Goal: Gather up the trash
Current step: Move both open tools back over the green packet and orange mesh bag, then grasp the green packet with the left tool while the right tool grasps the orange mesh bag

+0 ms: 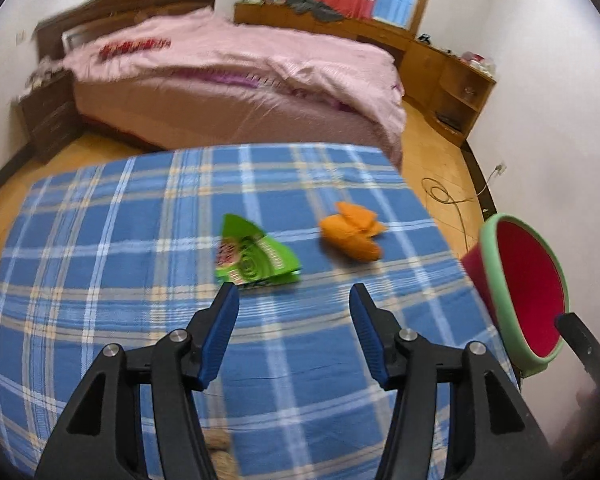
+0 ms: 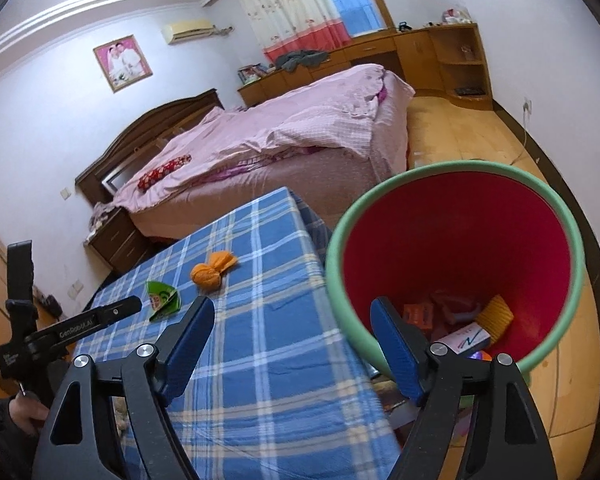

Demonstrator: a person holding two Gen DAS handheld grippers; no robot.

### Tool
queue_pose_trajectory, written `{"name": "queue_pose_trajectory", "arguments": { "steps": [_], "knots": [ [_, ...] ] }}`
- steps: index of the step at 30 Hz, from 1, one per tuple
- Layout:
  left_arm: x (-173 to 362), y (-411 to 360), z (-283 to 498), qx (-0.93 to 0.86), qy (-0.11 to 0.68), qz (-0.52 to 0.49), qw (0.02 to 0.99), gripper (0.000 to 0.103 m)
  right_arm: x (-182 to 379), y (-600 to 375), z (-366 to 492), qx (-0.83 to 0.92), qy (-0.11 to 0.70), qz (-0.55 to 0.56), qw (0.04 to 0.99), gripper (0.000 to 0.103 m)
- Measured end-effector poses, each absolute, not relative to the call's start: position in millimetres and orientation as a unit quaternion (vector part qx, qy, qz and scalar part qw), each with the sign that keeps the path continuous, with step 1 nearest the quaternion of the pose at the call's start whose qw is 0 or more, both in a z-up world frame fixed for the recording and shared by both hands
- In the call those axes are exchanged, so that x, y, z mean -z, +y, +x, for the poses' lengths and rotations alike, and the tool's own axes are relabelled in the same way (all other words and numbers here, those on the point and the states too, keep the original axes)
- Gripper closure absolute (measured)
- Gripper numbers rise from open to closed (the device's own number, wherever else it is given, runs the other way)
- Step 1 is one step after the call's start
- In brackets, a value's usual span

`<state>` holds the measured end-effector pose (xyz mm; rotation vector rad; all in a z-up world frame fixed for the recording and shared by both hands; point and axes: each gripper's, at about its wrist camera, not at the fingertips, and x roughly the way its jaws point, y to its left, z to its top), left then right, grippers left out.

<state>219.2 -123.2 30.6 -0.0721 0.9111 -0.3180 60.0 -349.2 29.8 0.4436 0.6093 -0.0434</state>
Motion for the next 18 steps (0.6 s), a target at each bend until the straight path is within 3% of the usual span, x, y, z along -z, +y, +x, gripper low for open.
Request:
{"name": "queue_pose_trajectory", "arguments": {
  "steps": [7,10,18],
  "knots": [
    [-14.7,-107.2,244.3,0.127,0.449,-0.015,0.884,0.045,-21.4,-329.7,89.1,0.008,0.323,0.206,0.924,0.022],
    [-4.6,-108.2,254.1,0.127,0.457,-0.013,0.880,0.037,-16.4,-325.8,102.1,0.003,0.333,0.208,0.920,0.022],
    [7.6,-122.8,266.8,0.162,0.454,-0.017,0.876,0.037,-5.1,-317.8,122.6,-0.007,0.347,0.209,0.914,0.022]
  ]
}}
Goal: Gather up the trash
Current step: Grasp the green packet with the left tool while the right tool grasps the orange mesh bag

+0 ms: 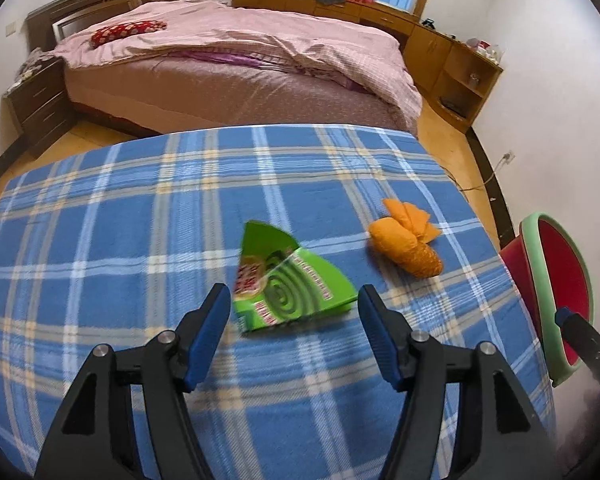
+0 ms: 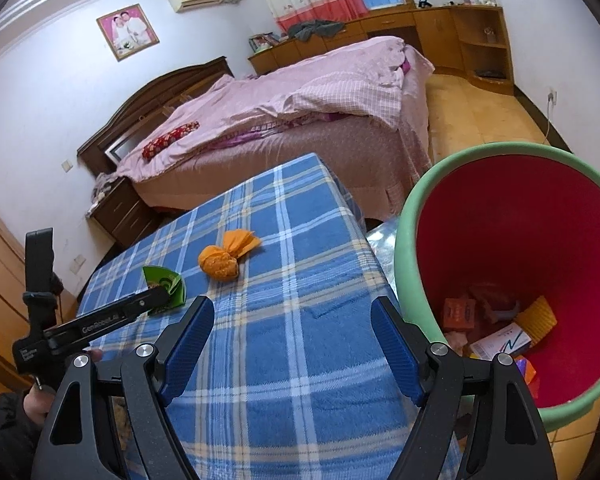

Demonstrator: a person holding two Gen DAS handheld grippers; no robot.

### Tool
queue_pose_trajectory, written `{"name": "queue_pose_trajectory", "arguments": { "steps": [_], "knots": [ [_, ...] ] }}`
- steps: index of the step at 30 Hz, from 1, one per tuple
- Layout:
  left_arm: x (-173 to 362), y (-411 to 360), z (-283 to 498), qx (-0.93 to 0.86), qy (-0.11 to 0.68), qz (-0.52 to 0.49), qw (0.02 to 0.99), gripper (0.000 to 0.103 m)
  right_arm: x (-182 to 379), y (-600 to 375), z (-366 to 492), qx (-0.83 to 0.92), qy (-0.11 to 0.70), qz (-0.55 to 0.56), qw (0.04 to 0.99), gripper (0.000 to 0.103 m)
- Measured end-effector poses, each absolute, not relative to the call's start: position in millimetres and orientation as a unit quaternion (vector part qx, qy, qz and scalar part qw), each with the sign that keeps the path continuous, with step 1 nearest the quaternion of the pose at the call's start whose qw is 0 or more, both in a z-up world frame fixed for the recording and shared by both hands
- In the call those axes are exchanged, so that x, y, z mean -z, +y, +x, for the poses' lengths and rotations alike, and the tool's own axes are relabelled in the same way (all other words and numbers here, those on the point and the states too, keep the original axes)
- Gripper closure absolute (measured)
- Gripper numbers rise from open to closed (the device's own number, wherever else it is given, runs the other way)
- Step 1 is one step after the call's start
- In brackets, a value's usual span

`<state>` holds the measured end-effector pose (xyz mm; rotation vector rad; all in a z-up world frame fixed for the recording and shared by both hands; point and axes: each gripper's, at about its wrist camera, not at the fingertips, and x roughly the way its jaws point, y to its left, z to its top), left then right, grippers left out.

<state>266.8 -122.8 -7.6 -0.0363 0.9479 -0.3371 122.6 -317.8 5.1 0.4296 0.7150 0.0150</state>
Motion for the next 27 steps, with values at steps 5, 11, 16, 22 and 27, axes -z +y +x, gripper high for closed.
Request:
{"name": "queue_pose_trajectory", "arguments": {
  "steps": [5,11,16,22,27],
  "knots": [
    [15.1,-133.8,276.7,0.152,0.461,-0.001,0.874,0.037,-0.9,-320.4,127.9,-0.002,0.349,0.217,0.911,0.022],
    [19.2,-141.9,281.5,0.133,0.461,0.025,0.877,0.037,3.9,-322.8,130.6,-0.001,0.355,0.221,0.908,0.022],
    [18.1,-133.6,280.8,0.131,0.463,0.009,0.876,0.037,1.6,-318.7,131.7,0.001,0.359,0.212,0.909,0.022],
    [1.8,-94.0,263.2,0.121,0.452,-0.048,0.882,0.037,-8.8,-305.2,137.7,-0.005,0.360,0.192,0.913,0.022],
    [-8.5,-53.7,250.0,0.072,0.422,-0.082,0.900,0.037,-14.5,-289.9,147.6,-0.006,0.366,0.175,0.914,0.022]
  ]
}}
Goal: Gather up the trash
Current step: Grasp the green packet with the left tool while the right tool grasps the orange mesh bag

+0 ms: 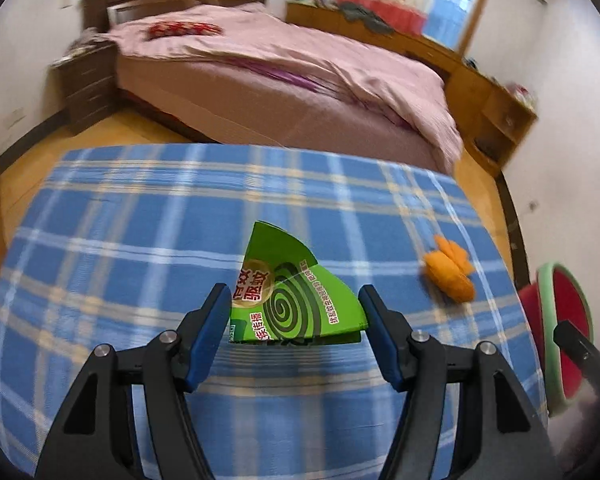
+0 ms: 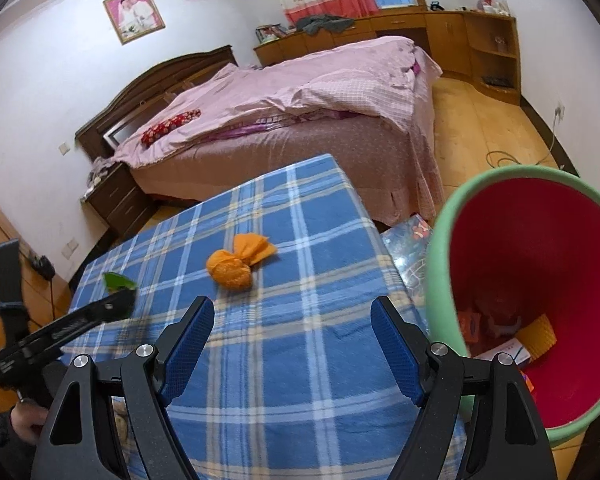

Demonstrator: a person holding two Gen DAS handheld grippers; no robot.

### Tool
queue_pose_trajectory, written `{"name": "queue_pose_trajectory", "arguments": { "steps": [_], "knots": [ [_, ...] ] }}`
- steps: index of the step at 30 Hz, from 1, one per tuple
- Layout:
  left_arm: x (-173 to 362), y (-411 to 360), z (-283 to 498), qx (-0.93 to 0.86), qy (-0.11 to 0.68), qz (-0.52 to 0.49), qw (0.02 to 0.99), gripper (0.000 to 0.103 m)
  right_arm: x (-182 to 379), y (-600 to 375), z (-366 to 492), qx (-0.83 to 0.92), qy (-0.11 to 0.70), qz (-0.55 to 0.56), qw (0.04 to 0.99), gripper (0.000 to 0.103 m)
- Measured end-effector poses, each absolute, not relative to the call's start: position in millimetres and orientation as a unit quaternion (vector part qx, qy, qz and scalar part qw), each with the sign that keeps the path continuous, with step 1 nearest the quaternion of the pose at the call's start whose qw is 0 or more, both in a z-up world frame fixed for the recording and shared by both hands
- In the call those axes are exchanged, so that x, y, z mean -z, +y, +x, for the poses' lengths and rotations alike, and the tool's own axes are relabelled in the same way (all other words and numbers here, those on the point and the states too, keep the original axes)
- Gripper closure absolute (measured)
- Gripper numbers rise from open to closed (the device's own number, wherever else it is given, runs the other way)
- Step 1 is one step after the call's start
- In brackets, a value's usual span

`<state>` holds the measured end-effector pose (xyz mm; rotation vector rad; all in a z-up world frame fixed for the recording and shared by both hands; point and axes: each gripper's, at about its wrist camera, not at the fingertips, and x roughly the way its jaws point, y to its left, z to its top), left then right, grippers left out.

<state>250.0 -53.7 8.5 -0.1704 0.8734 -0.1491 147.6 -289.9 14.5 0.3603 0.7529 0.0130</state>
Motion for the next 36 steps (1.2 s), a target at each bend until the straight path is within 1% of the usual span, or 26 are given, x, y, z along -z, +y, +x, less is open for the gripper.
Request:
{"name": "queue_pose_trajectory", "arguments": {
  "steps": [4,10,14,18,24,26,27,29,32,36],
  "knots": [
    [-6.3,-27.2,247.5,0.037,0.402,-0.109,0.908,0.037,-13.4,-271.3,163.1,-0.005,0.374,0.165,0.913,0.022],
    [1.8,-7.3,245.7,0.025,0.410,-0.121,0.904,0.037,-5.3,-240.7,193.3,-0.016,0.386,0.147,0.910,0.022],
    [5.9,-12.5,245.1,0.032,0.416,-0.125,0.900,0.037,5.3,-220.9,215.0,-0.022,0.394,0.134,0.909,0.022],
    [8.6,-20.1,248.4,0.039,0.421,-0.121,0.898,0.037,13.3,-211.9,231.7,-0.004,0.381,0.113,0.918,0.022],
    [12.0,-20.8,251.6,0.044,0.423,-0.123,0.896,0.037,30.0,-214.1,250.8,0.001,0.401,0.131,0.907,0.023],
    [13.6,-21.0,251.9,0.043,0.425,-0.124,0.896,0.037,29.4,-215.9,249.1,-0.002,0.396,0.136,0.908,0.033],
    [14.4,-21.6,252.1,0.043,0.426,-0.123,0.895,0.037,30.3,-217.1,248.9,-0.001,0.397,0.137,0.907,0.036],
    [14.7,-22.7,252.0,0.044,0.426,-0.121,0.895,0.037,30.2,-217.7,248.2,0.008,0.399,0.131,0.907,0.052],
    [12.7,-25.6,250.3,0.046,0.422,-0.113,0.898,0.037,30.7,-218.0,245.7,0.007,0.402,0.127,0.907,0.063],
    [11.6,-28.7,249.4,0.055,0.421,-0.111,0.898,0.037,30.2,-215.3,240.0,0.002,0.405,0.118,0.907,0.069]
  ]
}}
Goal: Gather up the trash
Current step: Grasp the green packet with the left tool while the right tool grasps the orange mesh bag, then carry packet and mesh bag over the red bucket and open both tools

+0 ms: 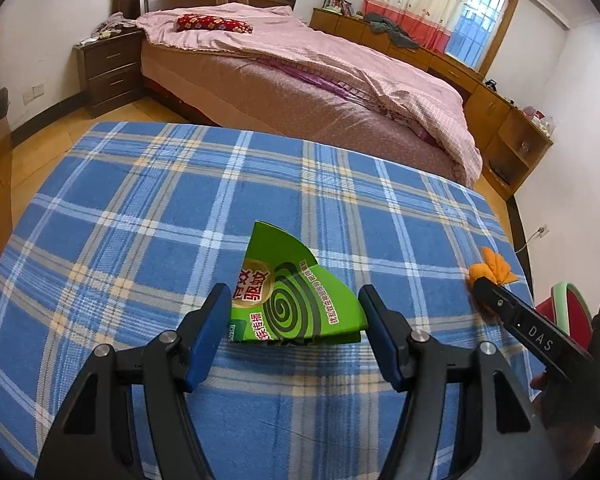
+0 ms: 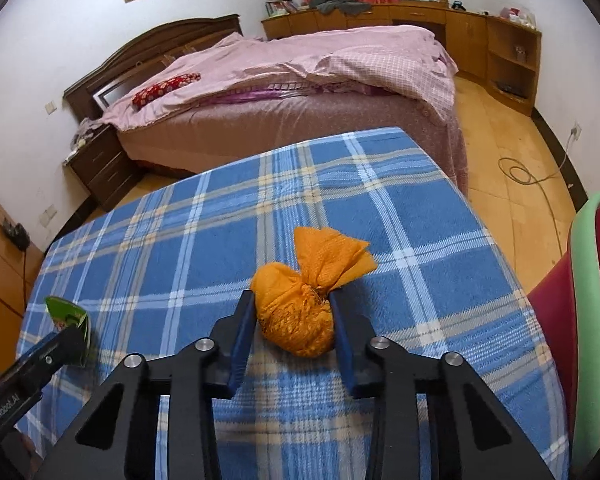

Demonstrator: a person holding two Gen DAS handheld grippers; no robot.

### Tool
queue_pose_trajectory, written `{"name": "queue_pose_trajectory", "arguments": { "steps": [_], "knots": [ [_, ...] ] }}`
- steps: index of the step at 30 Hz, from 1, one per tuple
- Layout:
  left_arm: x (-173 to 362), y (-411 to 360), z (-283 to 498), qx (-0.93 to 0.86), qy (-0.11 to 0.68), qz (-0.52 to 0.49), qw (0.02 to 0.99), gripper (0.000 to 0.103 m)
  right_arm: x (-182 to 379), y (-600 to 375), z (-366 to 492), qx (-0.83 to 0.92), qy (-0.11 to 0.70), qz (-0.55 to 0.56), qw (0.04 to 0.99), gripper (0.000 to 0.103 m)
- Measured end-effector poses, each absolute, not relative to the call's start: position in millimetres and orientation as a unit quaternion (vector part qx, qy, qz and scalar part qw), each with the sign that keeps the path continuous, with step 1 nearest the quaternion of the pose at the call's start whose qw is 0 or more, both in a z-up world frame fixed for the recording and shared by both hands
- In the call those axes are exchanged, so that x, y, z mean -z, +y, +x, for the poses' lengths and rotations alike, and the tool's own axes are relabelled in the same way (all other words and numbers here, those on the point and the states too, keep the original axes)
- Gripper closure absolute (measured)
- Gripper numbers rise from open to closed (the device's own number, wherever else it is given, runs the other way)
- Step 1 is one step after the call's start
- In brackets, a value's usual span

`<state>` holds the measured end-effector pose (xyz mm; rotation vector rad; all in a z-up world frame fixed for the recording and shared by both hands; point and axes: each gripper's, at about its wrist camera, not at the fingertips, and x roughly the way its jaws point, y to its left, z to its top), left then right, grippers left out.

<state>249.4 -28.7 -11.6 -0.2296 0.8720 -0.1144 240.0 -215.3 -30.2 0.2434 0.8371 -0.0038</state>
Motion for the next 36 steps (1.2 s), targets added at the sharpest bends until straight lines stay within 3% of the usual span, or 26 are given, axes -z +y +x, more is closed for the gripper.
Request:
{"name": "queue_pose_trajectory", "arguments": {
  "steps": [16,36],
  "knots": [
    [-9.4,-54.0,227.8,0.102,0.399,-0.097,0.906,0.037,-16.9,-250.8,135.1,0.000,0.362,0.179,0.915,0.070],
    [-67.6,-165.5,145.4,0.262,0.371,-0.038,0.890,0.037,-47.0,-354.3,10.1,0.082,0.289,0.246,0.922,0.070]
  ]
}}
